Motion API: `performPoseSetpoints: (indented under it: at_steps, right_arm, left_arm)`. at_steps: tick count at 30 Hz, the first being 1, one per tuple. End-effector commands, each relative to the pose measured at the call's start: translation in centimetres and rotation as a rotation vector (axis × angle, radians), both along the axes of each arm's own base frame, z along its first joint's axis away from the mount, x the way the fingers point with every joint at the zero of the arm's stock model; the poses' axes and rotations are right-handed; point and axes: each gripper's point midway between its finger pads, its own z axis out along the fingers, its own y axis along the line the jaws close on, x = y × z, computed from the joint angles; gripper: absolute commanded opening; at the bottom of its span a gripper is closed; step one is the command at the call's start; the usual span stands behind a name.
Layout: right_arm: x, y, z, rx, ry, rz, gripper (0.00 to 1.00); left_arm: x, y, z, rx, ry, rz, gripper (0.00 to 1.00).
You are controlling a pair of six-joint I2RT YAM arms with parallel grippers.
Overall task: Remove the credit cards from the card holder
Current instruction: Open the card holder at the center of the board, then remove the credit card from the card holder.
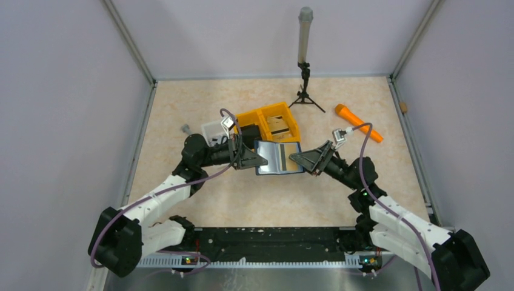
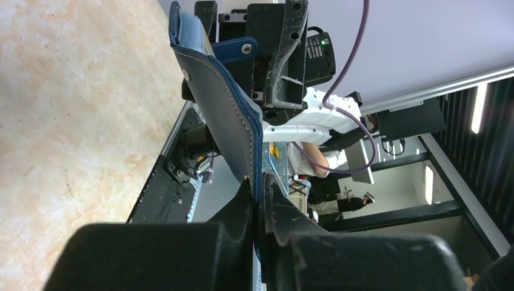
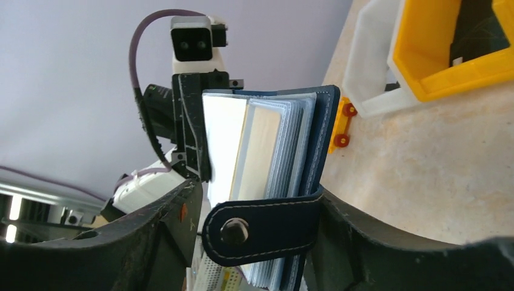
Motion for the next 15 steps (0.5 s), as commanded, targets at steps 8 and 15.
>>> performPoseSetpoints:
  at_steps: [8, 15]
  right_arm:
    - [-1.5, 0.8, 3.6, 0.087, -0.12, 0.113, 0.32]
    - [-1.4, 0.6, 3.0, 0.061, -0.123, 0.096, 0.09]
  left_arm:
    - [-1.3, 0.2, 3.5, -0.08, -0.137, -0.061, 0.0]
    - [0.1, 1.3, 0.8, 0.094, -0.136, 0.021, 0.26]
